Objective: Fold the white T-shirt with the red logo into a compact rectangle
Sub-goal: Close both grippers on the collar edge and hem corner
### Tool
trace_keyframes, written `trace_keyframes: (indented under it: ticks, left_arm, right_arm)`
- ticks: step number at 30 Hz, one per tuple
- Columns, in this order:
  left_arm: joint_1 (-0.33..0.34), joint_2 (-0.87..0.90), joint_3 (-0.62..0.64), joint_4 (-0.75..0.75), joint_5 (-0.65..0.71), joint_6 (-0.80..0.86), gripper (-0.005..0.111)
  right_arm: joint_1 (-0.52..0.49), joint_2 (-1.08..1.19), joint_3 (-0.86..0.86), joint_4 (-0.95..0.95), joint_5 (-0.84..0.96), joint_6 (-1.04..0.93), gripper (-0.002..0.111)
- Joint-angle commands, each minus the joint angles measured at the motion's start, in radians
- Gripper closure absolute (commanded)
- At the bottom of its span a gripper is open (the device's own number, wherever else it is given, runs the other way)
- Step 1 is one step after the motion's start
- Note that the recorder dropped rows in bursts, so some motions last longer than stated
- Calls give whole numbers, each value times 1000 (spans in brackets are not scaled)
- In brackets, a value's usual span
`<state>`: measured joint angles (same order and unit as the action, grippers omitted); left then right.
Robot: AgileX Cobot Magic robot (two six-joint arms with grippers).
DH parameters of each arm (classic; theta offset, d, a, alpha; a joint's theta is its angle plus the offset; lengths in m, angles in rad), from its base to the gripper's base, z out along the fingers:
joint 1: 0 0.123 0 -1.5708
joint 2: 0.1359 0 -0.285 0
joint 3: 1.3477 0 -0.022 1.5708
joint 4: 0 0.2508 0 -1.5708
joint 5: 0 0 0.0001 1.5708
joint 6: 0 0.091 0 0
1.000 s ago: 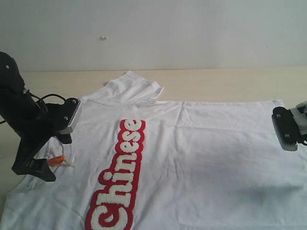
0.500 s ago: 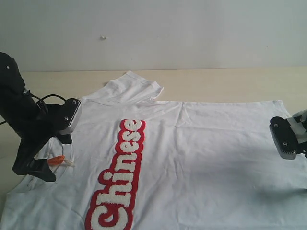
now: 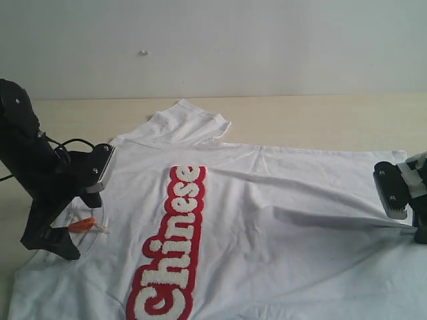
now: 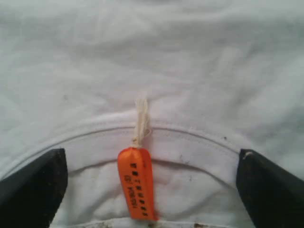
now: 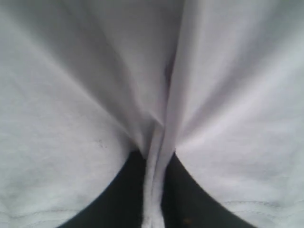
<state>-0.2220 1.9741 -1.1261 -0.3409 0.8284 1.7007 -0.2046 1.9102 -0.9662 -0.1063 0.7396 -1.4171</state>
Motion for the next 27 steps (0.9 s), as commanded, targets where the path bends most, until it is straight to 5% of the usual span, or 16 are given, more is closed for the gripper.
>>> trace_keyframes:
  ticks: [1,8,10,14,27]
  left_arm:
    - [2,37,-5,-6,-12,6,15]
    - [2,89,-5,-7,-42,-5,16]
    - [2,105,-5,-5,-49,-14,32]
    - [2,113,-5,-5,-60,-37,107]
    - [4,-132,-5,43,-29,-90,107]
  right_arm:
    - [-4,28,8,-4,-35,10,108]
    - [-4,28,8,-4,-39,14,108]
    - [-4,28,8,-4,-39,16,108]
    - [-4,28,8,-4,-41,35,108]
    - [-4,-213,-45,1,55,58,108]
